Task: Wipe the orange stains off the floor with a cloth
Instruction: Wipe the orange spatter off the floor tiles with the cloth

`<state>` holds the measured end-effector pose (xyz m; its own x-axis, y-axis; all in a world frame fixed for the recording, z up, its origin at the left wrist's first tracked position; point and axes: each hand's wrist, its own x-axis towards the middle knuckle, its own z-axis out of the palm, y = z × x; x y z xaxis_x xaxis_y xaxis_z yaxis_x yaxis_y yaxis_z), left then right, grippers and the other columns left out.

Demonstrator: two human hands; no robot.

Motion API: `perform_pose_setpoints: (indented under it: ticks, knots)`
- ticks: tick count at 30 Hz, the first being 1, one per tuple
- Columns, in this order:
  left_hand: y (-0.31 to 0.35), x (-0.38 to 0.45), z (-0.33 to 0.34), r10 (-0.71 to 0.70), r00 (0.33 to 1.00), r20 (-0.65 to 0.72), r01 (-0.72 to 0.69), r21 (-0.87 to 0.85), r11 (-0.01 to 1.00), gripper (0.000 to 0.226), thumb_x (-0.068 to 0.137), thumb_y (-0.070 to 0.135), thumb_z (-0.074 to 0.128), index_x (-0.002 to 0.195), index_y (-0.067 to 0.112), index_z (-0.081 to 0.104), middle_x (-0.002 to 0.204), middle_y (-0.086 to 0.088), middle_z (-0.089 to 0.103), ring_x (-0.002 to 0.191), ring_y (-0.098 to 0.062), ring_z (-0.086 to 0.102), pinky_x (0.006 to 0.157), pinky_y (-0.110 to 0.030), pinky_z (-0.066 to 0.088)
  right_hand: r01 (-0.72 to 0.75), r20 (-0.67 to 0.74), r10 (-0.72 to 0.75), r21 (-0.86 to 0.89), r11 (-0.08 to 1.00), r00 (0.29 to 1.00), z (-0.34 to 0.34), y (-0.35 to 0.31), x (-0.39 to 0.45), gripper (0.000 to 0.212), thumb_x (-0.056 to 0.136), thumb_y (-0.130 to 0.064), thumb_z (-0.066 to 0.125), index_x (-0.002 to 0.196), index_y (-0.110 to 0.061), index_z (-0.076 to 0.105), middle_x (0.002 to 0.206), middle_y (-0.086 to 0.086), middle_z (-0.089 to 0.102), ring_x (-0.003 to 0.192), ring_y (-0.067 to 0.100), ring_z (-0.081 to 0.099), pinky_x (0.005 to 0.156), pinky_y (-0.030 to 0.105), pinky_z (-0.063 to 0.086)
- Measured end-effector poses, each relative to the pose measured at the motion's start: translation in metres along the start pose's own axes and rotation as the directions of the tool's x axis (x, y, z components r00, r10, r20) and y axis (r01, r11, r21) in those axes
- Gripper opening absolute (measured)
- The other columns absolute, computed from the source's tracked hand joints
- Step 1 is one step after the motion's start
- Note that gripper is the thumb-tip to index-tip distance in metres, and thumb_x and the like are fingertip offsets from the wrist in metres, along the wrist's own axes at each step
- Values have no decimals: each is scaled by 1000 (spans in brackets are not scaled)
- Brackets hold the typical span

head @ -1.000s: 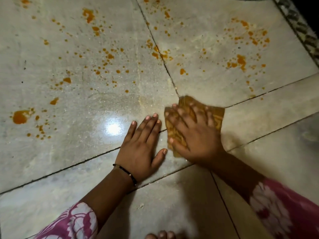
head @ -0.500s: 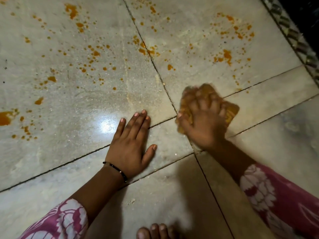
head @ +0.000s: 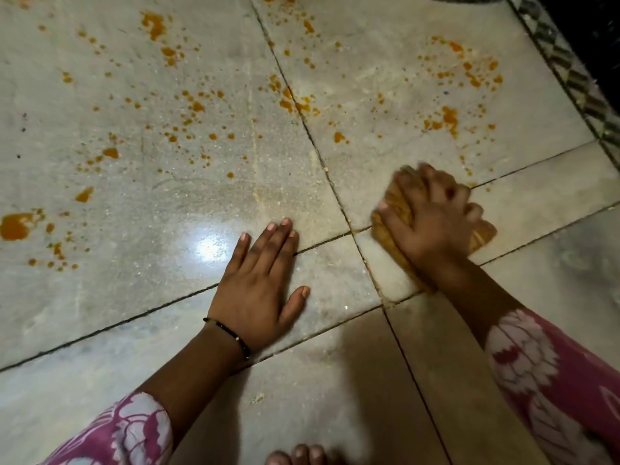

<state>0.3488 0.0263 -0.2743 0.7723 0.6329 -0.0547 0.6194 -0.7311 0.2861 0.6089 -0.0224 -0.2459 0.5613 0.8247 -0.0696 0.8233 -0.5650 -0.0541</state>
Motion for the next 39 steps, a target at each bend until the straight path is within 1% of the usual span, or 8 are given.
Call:
perform_pose_setpoints:
  ticks: [6, 13, 19, 21, 25, 31, 36, 39]
  knots:
    - [0, 0, 0, 13, 1000, -5, -13, 4, 1000, 70, 90, 49, 35, 145, 6, 32, 155, -9, 24, 143, -22, 20, 114, -48, 17, 451, 43, -450, -3, 893, 892, 11, -66, -49, 59, 82, -62, 39, 137, -42, 42, 146, 1, 39, 122, 30, 33, 96, 52, 30]
    - [-3, 0, 0, 7, 1000, 9, -7, 4, 1000, 70, 90, 50, 35, 146, 8, 29, 156, -8, 21, 145, -21, 16, 116, -46, 13, 748, 180, -738, 15, 663, 651, 5, 66, -85, 51, 86, -53, 41, 135, -39, 46, 138, 5, 49, 121, 36, 43, 88, 54, 38]
    - [-2, 0, 1, -2, 1000, 29, 2, 11, 1000, 70, 91, 49, 34, 147, 8, 28, 157, -7, 20, 145, -20, 14, 116, -47, 13, 107, -28, -109, -62, 992, 994, 5, 41, -10, 60, 82, -55, 33, 139, -40, 40, 138, 9, 39, 116, 35, 33, 94, 52, 28]
    - [-1, 0, 0, -4, 999, 35, 3, 19, 1000, 70, 91, 50, 33, 147, 9, 28, 157, -7, 19, 145, -20, 14, 116, -48, 14, 44, -43, -46, -45, 998, 998, 9, 1, -6, 60, 80, -55, 33, 135, -35, 46, 135, 11, 43, 114, 36, 36, 95, 52, 28]
    - [0, 1, 0, -2, 999, 36, 2, 19, 1000, 70, 91, 51, 32, 147, 9, 28, 156, -8, 21, 145, -21, 16, 116, -48, 15, 352, -17, -353, -53, 935, 935, 14, -50, -54, 59, 80, -54, 39, 134, -32, 49, 131, 9, 50, 109, 31, 40, 93, 54, 34]
    - [-2, 1, 0, -4, 1000, 13, 4, 2, 1000, 70, 90, 50, 34, 148, 10, 27, 157, -6, 20, 145, -20, 15, 116, -47, 13, 532, 78, -530, -5, 847, 844, 7, 41, -108, 60, 80, -56, 44, 136, -35, 46, 131, 5, 51, 115, 34, 46, 90, 51, 33]
    - [-1, -2, 2, -2, 1000, 7, 2, -5, 1000, 69, 90, 49, 33, 147, 8, 29, 156, -8, 22, 144, -21, 16, 117, -46, 12, 116, -37, -117, -35, 993, 992, 1, 75, -45, 63, 81, -60, 33, 140, -38, 38, 134, 12, 42, 114, 35, 38, 93, 51, 27]
    - [7, 2, -1, -64, 997, -31, 62, -64, 996, 69, 87, 47, 36, 144, 8, 34, 154, -8, 27, 144, -22, 19, 117, -46, 9, -274, -111, 278, 44, 961, 954, 3, 36, 4, 71, 75, -64, 31, 138, -32, 38, 131, 11, 40, 115, 34, 34, 92, 49, 25]
